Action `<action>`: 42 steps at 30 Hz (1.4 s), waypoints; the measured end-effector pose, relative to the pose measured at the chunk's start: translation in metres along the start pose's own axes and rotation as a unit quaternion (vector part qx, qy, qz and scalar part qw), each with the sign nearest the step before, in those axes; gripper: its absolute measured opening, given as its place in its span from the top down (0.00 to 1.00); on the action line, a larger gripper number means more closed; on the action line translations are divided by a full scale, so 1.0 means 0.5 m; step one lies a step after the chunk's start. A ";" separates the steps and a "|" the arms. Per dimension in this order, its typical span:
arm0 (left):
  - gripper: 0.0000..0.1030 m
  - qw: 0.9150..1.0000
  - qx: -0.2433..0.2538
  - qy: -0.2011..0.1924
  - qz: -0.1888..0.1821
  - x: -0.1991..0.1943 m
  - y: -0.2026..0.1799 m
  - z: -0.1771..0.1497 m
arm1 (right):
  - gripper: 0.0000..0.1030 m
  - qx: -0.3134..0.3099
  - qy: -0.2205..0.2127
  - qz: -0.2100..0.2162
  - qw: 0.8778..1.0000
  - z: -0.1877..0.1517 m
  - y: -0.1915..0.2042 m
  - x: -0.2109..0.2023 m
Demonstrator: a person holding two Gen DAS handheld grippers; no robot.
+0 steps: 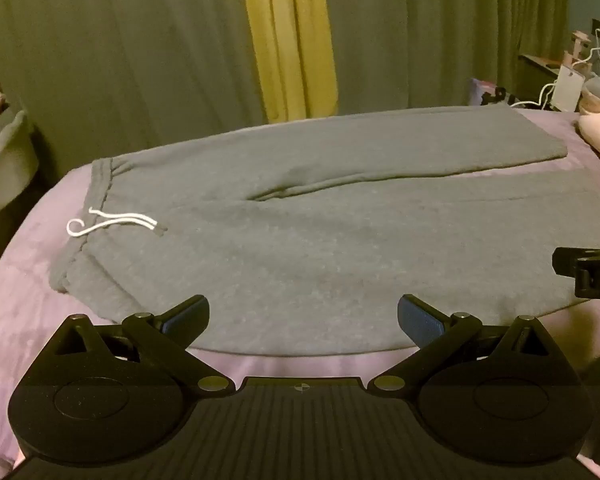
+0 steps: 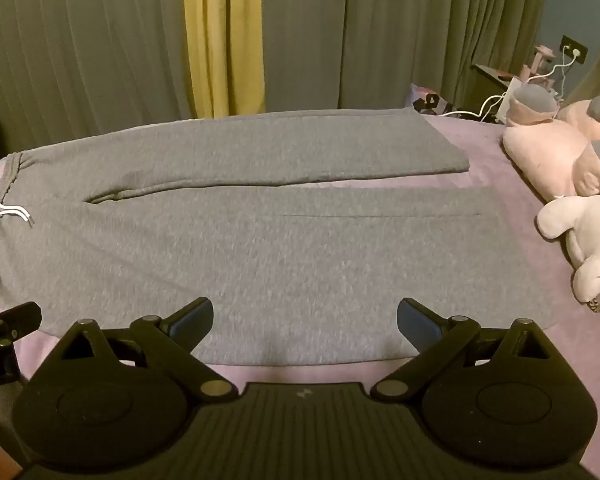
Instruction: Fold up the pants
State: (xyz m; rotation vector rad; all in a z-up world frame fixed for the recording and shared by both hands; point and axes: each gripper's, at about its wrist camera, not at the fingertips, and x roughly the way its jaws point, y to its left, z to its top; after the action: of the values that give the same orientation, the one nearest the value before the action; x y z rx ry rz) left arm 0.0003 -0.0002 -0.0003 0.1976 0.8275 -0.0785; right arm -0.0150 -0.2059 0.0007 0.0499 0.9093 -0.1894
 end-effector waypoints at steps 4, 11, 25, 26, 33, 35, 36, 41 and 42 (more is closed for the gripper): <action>0.00 1.000 -0.001 0.001 -0.006 0.003 0.001 0.003 | 0.04 -0.002 -0.001 0.000 1.000 0.002 0.002 -0.003; 0.00 1.000 -0.001 0.004 -0.005 0.009 0.019 0.005 | 0.04 0.002 -0.004 0.003 1.000 -0.001 -0.001 0.000; 0.00 1.000 -0.005 0.004 -0.001 0.009 0.008 -0.004 | 0.04 0.002 -0.001 0.005 1.000 0.003 -0.002 -0.002; 0.00 1.000 -0.005 0.005 -0.001 0.009 0.008 -0.006 | 0.04 0.003 -0.001 0.005 1.000 0.002 -0.005 0.002; 0.00 1.000 -0.011 0.008 0.000 0.006 0.008 -0.004 | 0.04 0.004 0.000 0.006 1.000 -0.002 -0.003 0.003; 0.00 1.000 -0.011 0.008 0.000 0.005 0.007 -0.006 | 0.04 0.003 0.000 0.006 1.000 -0.002 -0.002 0.004; 0.00 1.000 -0.011 0.007 0.001 0.005 0.007 -0.007 | 0.04 0.003 0.000 0.006 1.000 -0.003 -0.002 0.004; 0.00 1.000 -0.011 0.009 0.003 0.003 0.002 -0.015 | 0.04 0.003 0.001 0.006 1.000 -0.003 -0.004 0.007; 0.00 1.000 -0.012 0.010 0.003 0.003 0.001 -0.016 | 0.04 0.003 0.001 0.006 1.000 -0.003 -0.005 0.006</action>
State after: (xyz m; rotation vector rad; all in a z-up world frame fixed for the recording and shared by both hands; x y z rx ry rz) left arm -0.0044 0.0021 -0.0067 0.1788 0.8474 -0.0622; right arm -0.0146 -0.2084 -0.0025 0.0624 0.9103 -0.1805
